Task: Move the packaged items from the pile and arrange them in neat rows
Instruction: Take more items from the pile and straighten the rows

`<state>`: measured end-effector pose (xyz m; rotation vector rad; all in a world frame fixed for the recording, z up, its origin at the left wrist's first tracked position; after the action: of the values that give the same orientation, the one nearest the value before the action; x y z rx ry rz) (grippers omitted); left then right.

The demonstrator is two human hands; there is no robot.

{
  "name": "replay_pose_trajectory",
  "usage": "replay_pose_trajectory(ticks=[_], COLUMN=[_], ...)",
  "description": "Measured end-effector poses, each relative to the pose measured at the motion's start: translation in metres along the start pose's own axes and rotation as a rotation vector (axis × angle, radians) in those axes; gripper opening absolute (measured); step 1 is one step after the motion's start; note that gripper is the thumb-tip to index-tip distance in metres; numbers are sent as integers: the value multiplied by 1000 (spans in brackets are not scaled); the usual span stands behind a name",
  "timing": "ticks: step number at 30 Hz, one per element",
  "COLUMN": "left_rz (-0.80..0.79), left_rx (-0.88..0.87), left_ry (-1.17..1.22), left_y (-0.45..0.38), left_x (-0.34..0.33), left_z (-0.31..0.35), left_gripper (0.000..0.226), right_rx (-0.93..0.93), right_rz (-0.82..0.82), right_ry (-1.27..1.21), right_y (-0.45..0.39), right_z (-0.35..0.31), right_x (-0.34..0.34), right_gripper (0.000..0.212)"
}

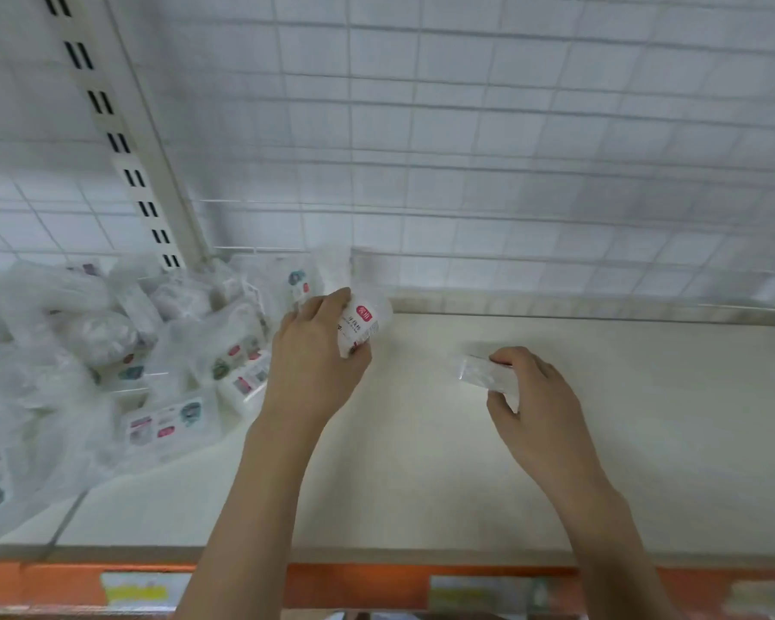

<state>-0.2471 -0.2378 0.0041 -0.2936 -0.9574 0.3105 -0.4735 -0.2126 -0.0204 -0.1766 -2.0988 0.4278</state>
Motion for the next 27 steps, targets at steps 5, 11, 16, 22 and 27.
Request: replay_pose_trajectory(ticks=[5,11,16,22,27], left_rz=[15,40,3,-19,-40], left_rx=[10,29,50,15,-51], left_ry=[57,114,176,142,141], left_y=[37,91,127,131,125], left_x=[-32,-104,-157,-181,-199], left_z=[65,189,277,328,363], left_gripper=[56,51,50,51,70], right_rx=[80,173,162,102,108], right_rz=[91,86,96,119,176], right_ry=[-31,-107,-118,-139,-95], right_y=[25,69,98,106,105], right_z=[53,157,231,285,311], right_x=[49,136,200,231,251], right_gripper=[39,49,43,41,38])
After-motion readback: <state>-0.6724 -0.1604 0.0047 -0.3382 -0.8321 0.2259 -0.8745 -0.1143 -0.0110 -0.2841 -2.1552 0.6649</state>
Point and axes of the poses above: each hand's wrist, its own y-axis away from the middle knuckle, its own x-axis out of the back of the hand, z = x × y, the point moved 7 cm from there along -y, towards the middle knuckle, and after that the axes turned 1 degree about -y, right-handed, at the moved point
